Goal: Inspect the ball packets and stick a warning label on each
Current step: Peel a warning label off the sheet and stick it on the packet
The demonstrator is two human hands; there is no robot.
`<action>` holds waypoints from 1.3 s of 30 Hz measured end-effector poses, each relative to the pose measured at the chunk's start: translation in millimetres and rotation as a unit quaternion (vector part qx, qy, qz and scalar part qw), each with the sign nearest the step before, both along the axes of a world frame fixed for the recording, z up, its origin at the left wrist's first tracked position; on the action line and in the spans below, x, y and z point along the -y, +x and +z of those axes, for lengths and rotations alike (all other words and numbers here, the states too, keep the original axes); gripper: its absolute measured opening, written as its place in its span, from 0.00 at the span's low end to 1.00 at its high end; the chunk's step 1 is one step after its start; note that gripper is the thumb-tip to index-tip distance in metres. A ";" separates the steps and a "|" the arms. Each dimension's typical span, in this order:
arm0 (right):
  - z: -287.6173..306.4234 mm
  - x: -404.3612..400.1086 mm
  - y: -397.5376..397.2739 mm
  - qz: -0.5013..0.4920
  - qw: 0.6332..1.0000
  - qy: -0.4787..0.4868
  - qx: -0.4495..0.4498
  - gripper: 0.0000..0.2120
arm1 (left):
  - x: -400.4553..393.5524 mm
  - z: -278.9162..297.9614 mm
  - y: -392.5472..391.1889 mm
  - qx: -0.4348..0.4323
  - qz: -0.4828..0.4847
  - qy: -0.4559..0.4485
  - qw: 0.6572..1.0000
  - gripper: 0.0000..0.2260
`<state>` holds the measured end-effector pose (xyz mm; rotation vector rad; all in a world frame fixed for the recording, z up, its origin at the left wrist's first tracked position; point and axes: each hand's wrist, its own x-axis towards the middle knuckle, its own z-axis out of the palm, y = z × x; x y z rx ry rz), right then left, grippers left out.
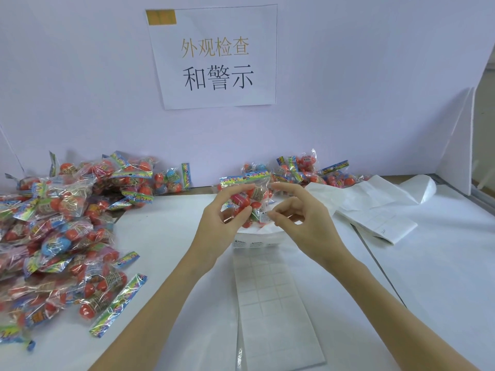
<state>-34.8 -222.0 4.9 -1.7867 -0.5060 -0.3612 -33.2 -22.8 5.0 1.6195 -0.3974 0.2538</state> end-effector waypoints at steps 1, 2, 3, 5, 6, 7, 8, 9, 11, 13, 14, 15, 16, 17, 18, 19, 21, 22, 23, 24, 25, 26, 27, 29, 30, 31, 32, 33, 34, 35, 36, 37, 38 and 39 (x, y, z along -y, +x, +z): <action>-0.2 -0.2 0.0 -0.004 1.000 -0.007 0.006 0.21 | 0.0 -0.5 -0.1 0.006 0.002 0.013 1.000 0.18; -0.5 -0.6 0.0 -0.006 1.000 -0.014 0.010 0.21 | 0.5 -1.0 -0.4 0.010 0.001 0.024 1.000 0.18; -1.1 -1.2 -0.1 -0.007 1.000 -0.020 0.013 0.21 | 1.3 -1.3 -0.8 0.010 -0.002 0.026 1.000 0.18; -2.0 -1.7 -0.2 -0.011 0.999 -0.029 0.019 0.21 | 3.7 -1.1 -2.0 0.002 -0.015 0.015 1.000 0.18; -2.1 -1.7 -0.2 -0.013 0.999 -0.033 0.022 0.22 | 4.5 -0.9 -2.3 0.003 -0.018 0.013 1.000 0.18; -2.2 -1.7 -0.2 -0.014 0.999 -0.036 0.026 0.22 | 4.9 -0.7 -2.5 0.008 -0.017 0.018 1.000 0.18; -2.4 -1.7 -0.5 -0.015 0.999 -0.038 0.029 0.22 | 5.0 -0.6 -2.5 0.013 -0.016 0.023 1.000 0.18; -2.6 -1.9 -0.7 -0.015 0.999 -0.038 0.030 0.22 | 4.8 -0.4 -2.4 0.015 -0.017 0.026 0.999 0.18; -2.6 -1.7 -0.7 -0.015 0.999 -0.038 0.031 0.22 | 5.1 0.4 -3.1 0.011 -0.023 0.018 1.000 0.17; -2.0 -2.1 -1.4 -0.015 0.999 -0.040 0.033 0.22 | 5.8 0.8 -4.3 0.003 -0.031 0.003 1.000 0.17; -1.5 -2.0 -1.9 -0.015 0.999 -0.040 0.033 0.22 | 6.0 0.9 -4.5 0.002 -0.031 0.003 1.000 0.18; -1.3 -2.1 -2.2 -0.014 0.999 -0.040 0.033 0.22 | 5.9 0.6 -4.2 0.004 -0.029 0.008 1.000 0.19; -1.2 -2.2 -2.6 -0.014 0.998 -0.043 0.036 0.22 | 5.9 -0.3 -3.8 0.008 -0.026 0.014 1.000 0.19; -1.7 -2.4 -2.6 -0.015 0.998 -0.052 0.041 0.22 | 6.0 -1.2 -3.1 0.012 -0.022 0.020 0.999 0.20; -2.4 -2.3 -2.2 -0.020 0.996 -0.073 0.048 0.22 | 6.3 -2.0 -2.4 0.015 -0.017 0.026 0.999 0.20; -3.4 -1.4 -1.1 -0.034 0.992 -0.106 0.057 0.22 | 6.4 -2.7 -1.9 0.018 -0.010 0.032 0.999 0.20; -5.1 2.9 2.7 -0.084 0.978 -0.179 0.073 0.23 | 5.9 -3.2 -1.2 0.025 0.001 0.035 0.999 0.20; -5.6 5.3 4.3 -0.109 0.973 -0.192 0.071 0.22 | 4.9 -2.9 -0.8 0.025 0.003 0.029 0.999 0.19; -6.0 7.8 6.1 -0.126 0.973 -0.183 0.057 0.20 | 3.8 -2.3 -0.2 0.020 0.002 0.018 1.000 0.19; -5.9 9.6 7.4 -0.133 0.979 -0.153 0.027 0.18 | 2.9 -1.8 0.5 0.014 -0.001 0.005 1.000 0.19; -4.9 10.0 8.2 -0.127 0.986 -0.109 -0.017 0.15 | 2.1 -1.4 1.3 0.008 -0.006 -0.006 1.000 0.19; -3.0 8.7 7.8 -0.104 0.991 -0.057 -0.067 0.14 | 1.8 -1.2 1.6 0.006 -0.012 -0.012 1.000 0.19; -0.6 6.0 6.7 -0.069 0.991 -0.009 -0.112 0.15 | 2.0 -1.1 1.4 0.007 -0.019 -0.016 1.000 0.19; 1.3 1.2 4.4 -0.002 0.987 0.029 -0.156 0.19 | 3.2 -1.3 0.3 0.012 -0.034 -0.024 0.999 0.19; 1.1 -0.8 2.5 0.020 0.987 0.028 -0.158 0.19 | 3.9 -1.3 -0.3 0.014 -0.041 -0.025 0.999 0.19; 0.4 -2.0 0.9 0.036 0.987 0.030 -0.157 0.17 | 4.6 -1.4 -0.7 0.015 -0.047 -0.025 0.998 0.19; -0.4 -1.8 0.6 0.048 0.985 0.040 -0.159 0.16 | 5.1 -1.8 -1.0 0.014 -0.052 -0.024 0.998 0.20; -1.1 0.0 1.6 0.061 0.982 0.057 -0.167 0.15 | 5.8 -2.4 -0.7 0.013 -0.060 -0.024 0.998 0.20; -1.1 2.6 2.6 0.081 0.976 0.081 -0.186 0.14 | 6.3 -3.1 0.0 0.009 -0.070 -0.028 0.997 0.21; -1.4 5.7 3.8 0.108 0.965 0.111 -0.214 0.13 | 6.8 -3.8 0.9 0.004 -0.081 -0.036 0.996 0.23; -1.5 8.6 4.9 0.140 0.948 0.146 -0.246 0.12 | 7.3 -4.2 1.4 -0.003 -0.091 -0.044 0.995 0.24; -1.5 11.1 5.9 0.166 0.930 0.174 -0.276 0.13 | 7.4 -4.4 1.7 -0.006 -0.094 -0.046 0.995 0.26; -1.2 12.6 6.3 0.183 0.918 0.186 -0.298 0.14 | 7.0 -4.2 1.9 -0.004 -0.085 -0.038 0.996 0.27; -1.5 12.6 6.1 0.187 0.916 0.177 -0.307 0.15 | 5.9 -4.1 2.0 0.003 -0.067 -0.020 0.998 0.29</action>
